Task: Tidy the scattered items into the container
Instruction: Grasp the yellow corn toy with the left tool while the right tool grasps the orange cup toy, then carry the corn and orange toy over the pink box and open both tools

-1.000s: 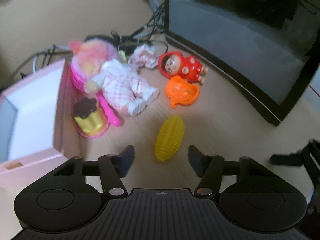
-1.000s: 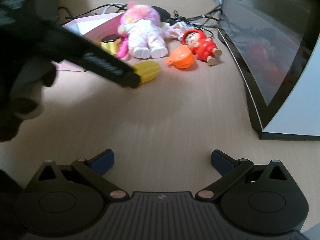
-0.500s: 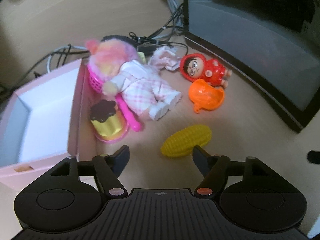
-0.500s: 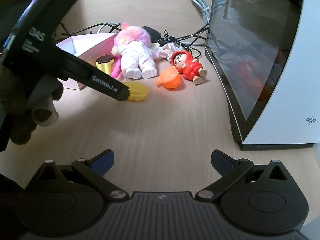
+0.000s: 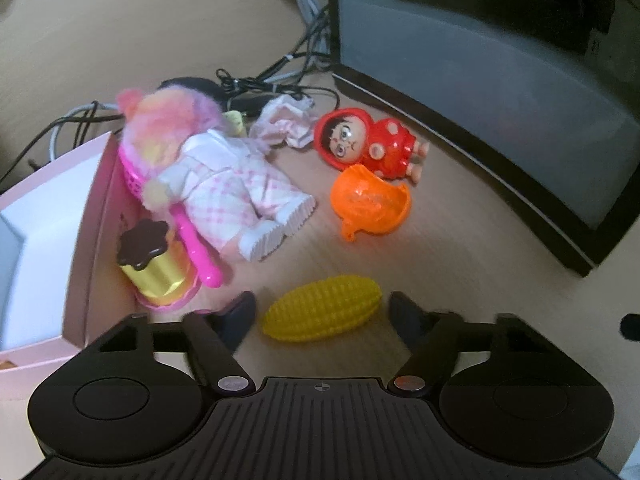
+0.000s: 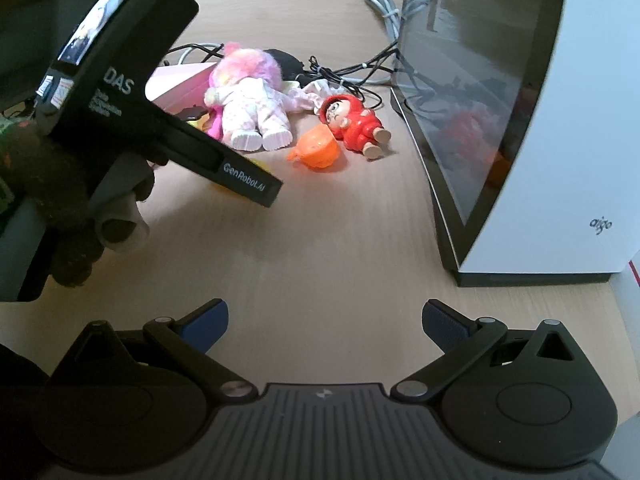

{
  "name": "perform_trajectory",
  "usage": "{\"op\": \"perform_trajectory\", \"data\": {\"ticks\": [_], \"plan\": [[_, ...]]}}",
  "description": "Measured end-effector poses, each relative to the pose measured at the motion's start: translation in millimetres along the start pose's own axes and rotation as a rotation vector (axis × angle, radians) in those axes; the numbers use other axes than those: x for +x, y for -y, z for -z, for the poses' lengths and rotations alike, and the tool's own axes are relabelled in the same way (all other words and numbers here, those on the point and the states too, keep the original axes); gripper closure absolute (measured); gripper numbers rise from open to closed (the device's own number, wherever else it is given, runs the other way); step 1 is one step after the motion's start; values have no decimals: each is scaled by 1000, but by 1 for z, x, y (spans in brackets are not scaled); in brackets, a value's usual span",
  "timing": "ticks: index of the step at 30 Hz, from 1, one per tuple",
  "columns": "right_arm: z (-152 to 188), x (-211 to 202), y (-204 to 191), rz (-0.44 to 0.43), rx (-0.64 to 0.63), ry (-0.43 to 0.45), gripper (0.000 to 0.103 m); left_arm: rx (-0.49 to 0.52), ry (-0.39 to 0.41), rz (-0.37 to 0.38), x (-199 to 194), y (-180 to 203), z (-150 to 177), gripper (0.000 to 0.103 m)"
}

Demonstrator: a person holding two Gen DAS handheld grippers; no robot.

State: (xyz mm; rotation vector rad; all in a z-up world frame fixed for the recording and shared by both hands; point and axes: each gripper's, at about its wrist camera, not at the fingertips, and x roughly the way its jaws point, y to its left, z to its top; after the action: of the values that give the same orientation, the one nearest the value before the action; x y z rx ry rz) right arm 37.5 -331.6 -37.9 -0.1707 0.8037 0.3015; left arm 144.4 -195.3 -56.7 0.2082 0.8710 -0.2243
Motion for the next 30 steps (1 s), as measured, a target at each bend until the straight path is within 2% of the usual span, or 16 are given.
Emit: {"op": "perform_trajectory", "data": {"ticks": [6, 9, 12, 16, 21, 23, 27, 29, 30], "plan": [[-10, 4, -3, -9, -15, 33, 0, -11, 15, 16, -21, -7, 9, 35], [-20, 9, -11, -17, -44, 67, 0, -26, 2, 30, -42, -18, 23, 35], [-30, 17, -20, -29, -73, 92, 1, -52, -28, 2, -61, -36, 43, 35], [-47, 35, -32, -21, -143, 106, 24, -152, -88, -62, -81, -68, 73, 35], [-79, 68, -32, 80, -135, 134, 29, -297, -148, -137, -103, -102, 108, 35], [-90, 84, -28, 91, -107, 123, 33, -334, -151, -161, -111, -111, 118, 35], [-103, 109, -23, 102, -60, 110, 33, -380, -137, -199, -126, -122, 132, 35], [-107, 119, -21, 106, -36, 100, 39, -392, -128, -207, -133, -127, 137, 35], [-109, 123, -19, 98, -19, 89, 47, -397, -123, -210, -135, -128, 140, 35]]}}
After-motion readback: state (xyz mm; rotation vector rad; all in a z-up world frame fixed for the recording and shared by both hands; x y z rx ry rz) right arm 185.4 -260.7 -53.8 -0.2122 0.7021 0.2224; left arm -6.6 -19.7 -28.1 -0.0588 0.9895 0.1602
